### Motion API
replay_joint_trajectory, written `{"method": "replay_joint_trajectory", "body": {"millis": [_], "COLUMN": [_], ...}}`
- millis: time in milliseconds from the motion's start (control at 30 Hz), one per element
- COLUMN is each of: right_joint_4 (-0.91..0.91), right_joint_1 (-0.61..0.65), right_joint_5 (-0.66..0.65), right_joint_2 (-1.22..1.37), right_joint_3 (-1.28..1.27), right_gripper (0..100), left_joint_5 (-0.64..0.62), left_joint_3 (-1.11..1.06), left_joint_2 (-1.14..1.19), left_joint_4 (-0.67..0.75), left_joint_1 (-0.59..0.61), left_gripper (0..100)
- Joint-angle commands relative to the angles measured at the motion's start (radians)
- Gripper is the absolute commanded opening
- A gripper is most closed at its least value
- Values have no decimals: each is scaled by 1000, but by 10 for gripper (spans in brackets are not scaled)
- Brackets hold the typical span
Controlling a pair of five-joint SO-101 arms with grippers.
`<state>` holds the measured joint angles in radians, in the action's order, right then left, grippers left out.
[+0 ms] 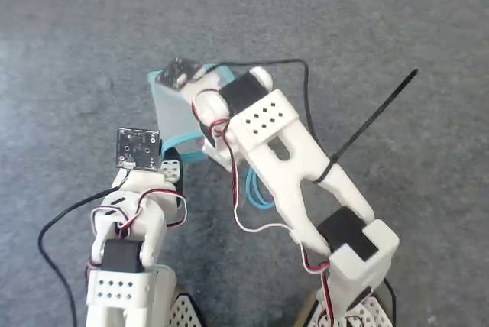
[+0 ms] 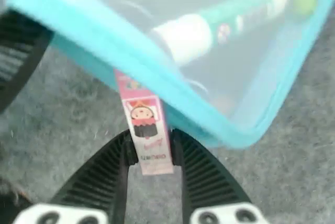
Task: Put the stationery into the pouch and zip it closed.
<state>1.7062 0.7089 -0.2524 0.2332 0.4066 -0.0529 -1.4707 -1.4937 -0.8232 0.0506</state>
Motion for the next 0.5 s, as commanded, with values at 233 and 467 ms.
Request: {"method": "replay_joint_trajectory", "body": {"millis": [233, 467], "right_joint_4": [-79, -206], "right_joint_1": [-16, 7], "right_joint_5": [26, 34], "right_joint_2": [71, 81], "right_joint_3": [126, 126], "right_gripper": [8, 9], "left_joint_5": [14, 18], "left_joint_3": [8, -10], "left_joint_2": [-34, -34], "left_joint_4": [37, 35], "left_joint_1": [-5, -66], "left_gripper": [13, 13]}}
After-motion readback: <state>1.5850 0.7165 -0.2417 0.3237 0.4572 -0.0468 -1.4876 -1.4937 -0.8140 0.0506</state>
